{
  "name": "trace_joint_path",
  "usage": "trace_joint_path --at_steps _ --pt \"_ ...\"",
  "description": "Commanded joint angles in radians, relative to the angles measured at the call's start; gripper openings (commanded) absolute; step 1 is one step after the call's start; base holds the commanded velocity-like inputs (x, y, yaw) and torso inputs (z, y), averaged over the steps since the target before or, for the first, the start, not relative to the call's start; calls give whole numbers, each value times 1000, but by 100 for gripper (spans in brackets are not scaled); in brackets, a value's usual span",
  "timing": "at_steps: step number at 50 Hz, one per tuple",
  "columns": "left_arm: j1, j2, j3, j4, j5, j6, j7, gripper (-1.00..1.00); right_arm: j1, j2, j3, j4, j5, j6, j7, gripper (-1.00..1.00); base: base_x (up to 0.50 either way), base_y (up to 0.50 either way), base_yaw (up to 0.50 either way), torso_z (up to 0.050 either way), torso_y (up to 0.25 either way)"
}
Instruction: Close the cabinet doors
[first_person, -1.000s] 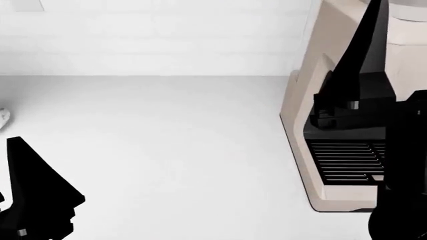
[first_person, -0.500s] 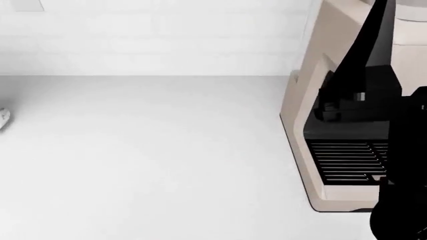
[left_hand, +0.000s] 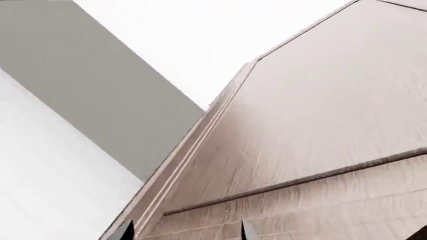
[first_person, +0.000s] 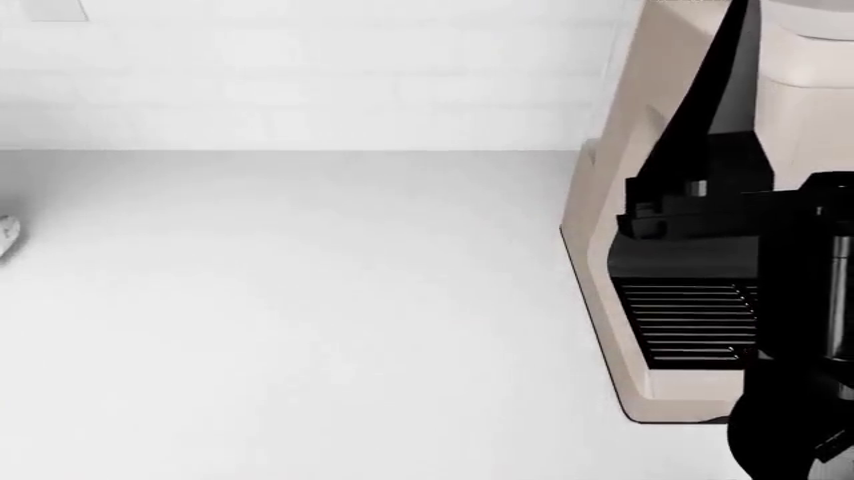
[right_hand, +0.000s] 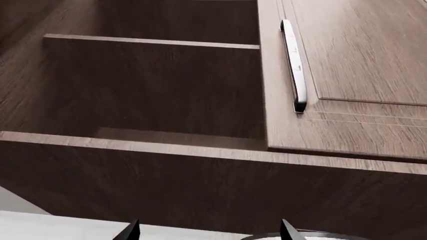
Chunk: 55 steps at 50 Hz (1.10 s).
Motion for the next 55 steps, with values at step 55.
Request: trace_joint_path --at_steps 55 --pt "-461 497 685 -1150 862 -38 722 100 -137 81 68 -106 -5 9 69 100 0 0 0 2 1"
